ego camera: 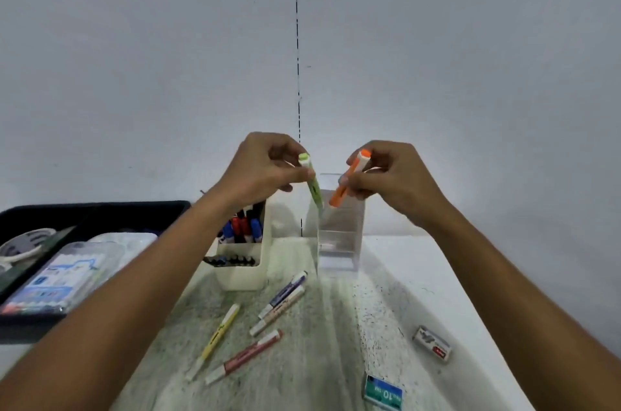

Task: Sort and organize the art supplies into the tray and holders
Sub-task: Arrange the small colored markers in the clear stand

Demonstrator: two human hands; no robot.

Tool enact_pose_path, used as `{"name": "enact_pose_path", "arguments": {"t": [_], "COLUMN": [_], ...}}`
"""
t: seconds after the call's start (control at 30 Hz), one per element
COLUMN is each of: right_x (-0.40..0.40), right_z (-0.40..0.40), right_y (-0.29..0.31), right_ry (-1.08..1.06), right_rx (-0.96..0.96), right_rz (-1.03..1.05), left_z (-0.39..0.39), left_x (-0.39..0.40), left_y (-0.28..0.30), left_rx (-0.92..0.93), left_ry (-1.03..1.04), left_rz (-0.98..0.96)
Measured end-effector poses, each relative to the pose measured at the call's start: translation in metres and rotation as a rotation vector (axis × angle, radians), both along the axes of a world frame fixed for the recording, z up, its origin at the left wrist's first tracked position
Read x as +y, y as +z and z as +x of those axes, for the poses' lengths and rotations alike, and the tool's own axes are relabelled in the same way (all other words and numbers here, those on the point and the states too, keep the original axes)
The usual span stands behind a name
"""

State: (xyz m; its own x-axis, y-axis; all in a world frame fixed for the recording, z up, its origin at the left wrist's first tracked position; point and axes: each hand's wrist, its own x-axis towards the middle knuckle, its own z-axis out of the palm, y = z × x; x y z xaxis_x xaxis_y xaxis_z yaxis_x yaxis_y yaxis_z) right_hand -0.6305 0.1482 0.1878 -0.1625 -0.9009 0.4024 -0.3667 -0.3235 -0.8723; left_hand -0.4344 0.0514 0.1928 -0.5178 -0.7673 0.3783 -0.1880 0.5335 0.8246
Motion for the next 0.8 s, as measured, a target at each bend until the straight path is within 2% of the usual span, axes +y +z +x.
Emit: {"name": "enact_pose_path", "arguments": {"t": [0.13, 0.27, 0.57, 0.7, 0.73, 0.8], "right_x": [-0.016, -0.034, -0.063, -0.063, -0.059, -0.05], "right_z": [-0.006, -0.008, -0.01, -0.007, -0.007, -0.004], "right_y": [0.026, 0.016, -0.03, -0.029, -0.027, -0.025], "right_ry": [-0.12, -0.233, -0.332, -0.352, -0.35, -0.358], "right_rx": [0.172, 0.355, 0.555, 0.691, 0.701, 0.647], "right_rz": [-0.109, -0.128, 0.076, 0.286, 0.3, 0.18], "left_z": [-0.019, -0.036, -0.051, -0.051, -0.049, -0.041], "left_x": [-0.016, -0.03, -0.046, -0.039, -0.036, -0.025], "left_y": [0.02, 0.005, -0.042, -0.044, -0.044, -0.045], "left_rx": [0.026, -0.054, -0.233, -0.299, -0.297, -0.264], "left_ry": [0.06, 0.107, 0.093, 0.089, 0.099, 0.128], "left_rz": [-0.209, -0.306, -0.272, -0.243, -0.256, -0.297]}}
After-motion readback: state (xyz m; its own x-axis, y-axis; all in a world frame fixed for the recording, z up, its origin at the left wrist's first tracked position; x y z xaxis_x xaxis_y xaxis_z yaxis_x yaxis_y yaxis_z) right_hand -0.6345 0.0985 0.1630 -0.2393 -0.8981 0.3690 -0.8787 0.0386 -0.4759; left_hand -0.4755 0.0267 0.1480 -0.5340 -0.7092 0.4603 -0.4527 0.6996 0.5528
